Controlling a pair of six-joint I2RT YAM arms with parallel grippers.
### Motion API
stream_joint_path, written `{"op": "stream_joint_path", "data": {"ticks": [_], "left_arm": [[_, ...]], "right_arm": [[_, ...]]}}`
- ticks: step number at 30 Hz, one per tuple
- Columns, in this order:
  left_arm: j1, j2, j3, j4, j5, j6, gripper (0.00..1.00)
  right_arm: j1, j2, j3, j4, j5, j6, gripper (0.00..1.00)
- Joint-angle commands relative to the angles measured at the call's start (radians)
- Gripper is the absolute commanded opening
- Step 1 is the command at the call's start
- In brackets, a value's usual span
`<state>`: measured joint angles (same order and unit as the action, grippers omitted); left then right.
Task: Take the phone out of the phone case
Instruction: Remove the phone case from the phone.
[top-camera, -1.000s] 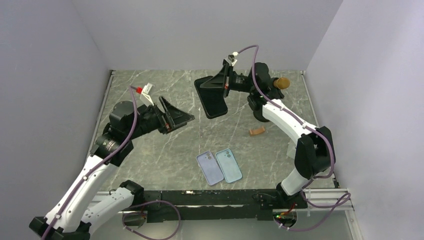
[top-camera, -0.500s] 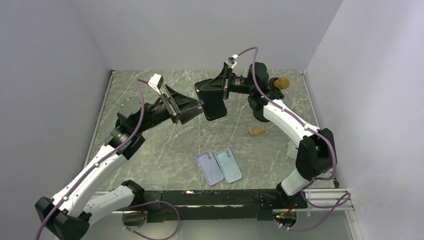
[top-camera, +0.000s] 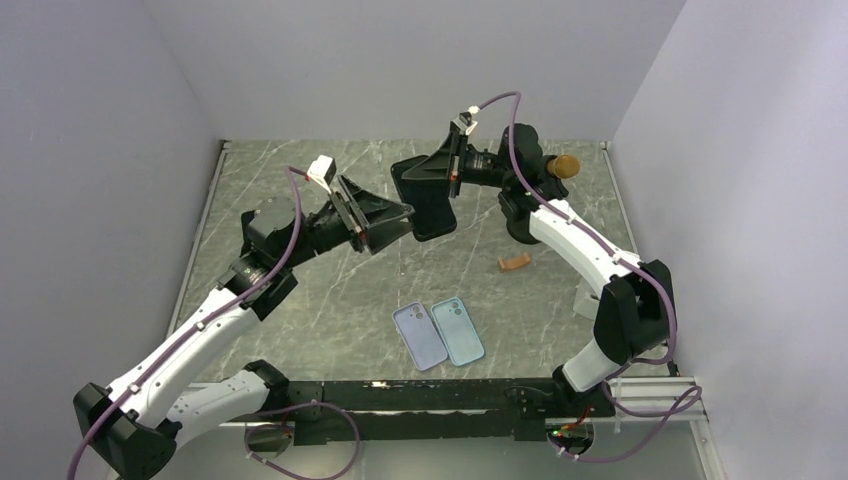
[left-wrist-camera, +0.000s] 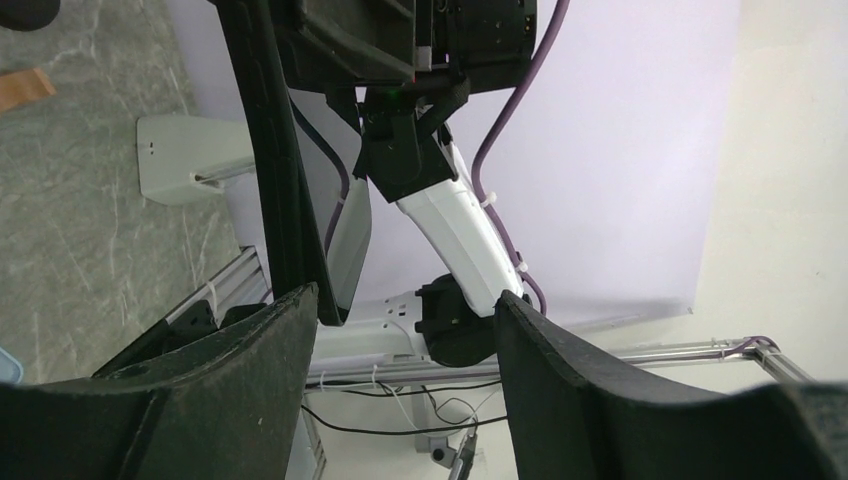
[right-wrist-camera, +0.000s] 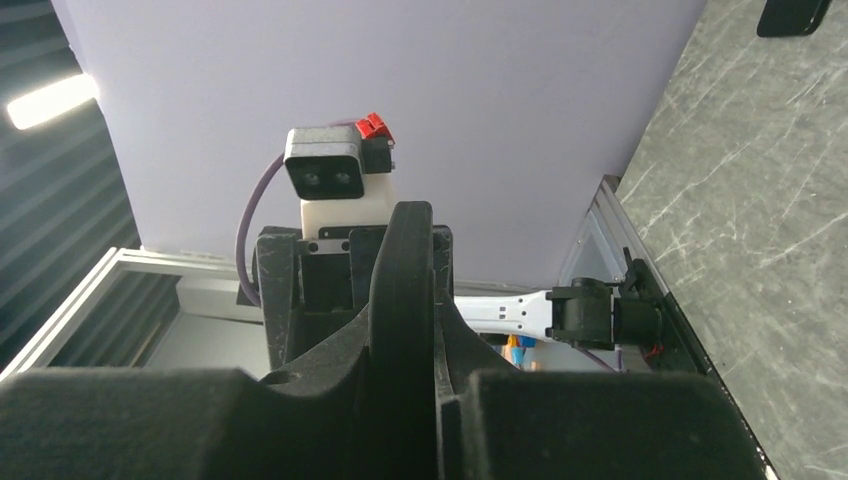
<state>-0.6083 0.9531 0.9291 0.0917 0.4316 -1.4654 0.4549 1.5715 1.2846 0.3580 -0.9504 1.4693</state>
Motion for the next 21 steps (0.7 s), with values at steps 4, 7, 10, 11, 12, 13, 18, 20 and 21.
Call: {"op": "stream_joint_path", "data": {"ticks": [4,7,10,11,12,13,18,20,21], "left_arm": [[-0.037,0.004,0.0,0.004,0.003,-0.041,0.69],[-0.04,0.007,-0.038,0.047,-0.004,-0.069,0.7],[-0.042,0.032,-0.035,0.064,0.005,-0.076,0.71],[-0.041,0.041,-0.028,0.063,0.007,-0.07,0.71],[-0.042,0.051,-0.021,0.059,0.009,-0.067,0.71],[-0.042,0.062,-0.014,0.056,0.018,-0.064,0.71],[-0.041,0.085,-0.018,0.087,-0.005,-0.066,0.69],[-0.033,0.098,-0.019,0.12,-0.019,-0.066,0.67],[-0.028,0.108,-0.016,0.133,-0.021,-0.063,0.65]], "right_arm": [[0.0,-0.032,0.039,0.068,0.012,0.046,0.0],[0.0,-0.031,0.051,0.059,0.014,0.044,0.0],[0.002,-0.03,0.056,0.057,0.012,0.047,0.0],[0.004,-0.032,0.056,0.058,0.012,0.049,0.0],[0.007,-0.033,0.055,0.058,0.012,0.05,0.0],[0.008,-0.035,0.052,0.059,0.012,0.049,0.0],[0.021,-0.041,0.051,0.049,0.007,0.041,0.0],[0.035,-0.042,0.057,0.018,-0.006,0.008,0.0],[0.045,-0.039,0.063,-0.012,-0.017,-0.021,0.0]]}}
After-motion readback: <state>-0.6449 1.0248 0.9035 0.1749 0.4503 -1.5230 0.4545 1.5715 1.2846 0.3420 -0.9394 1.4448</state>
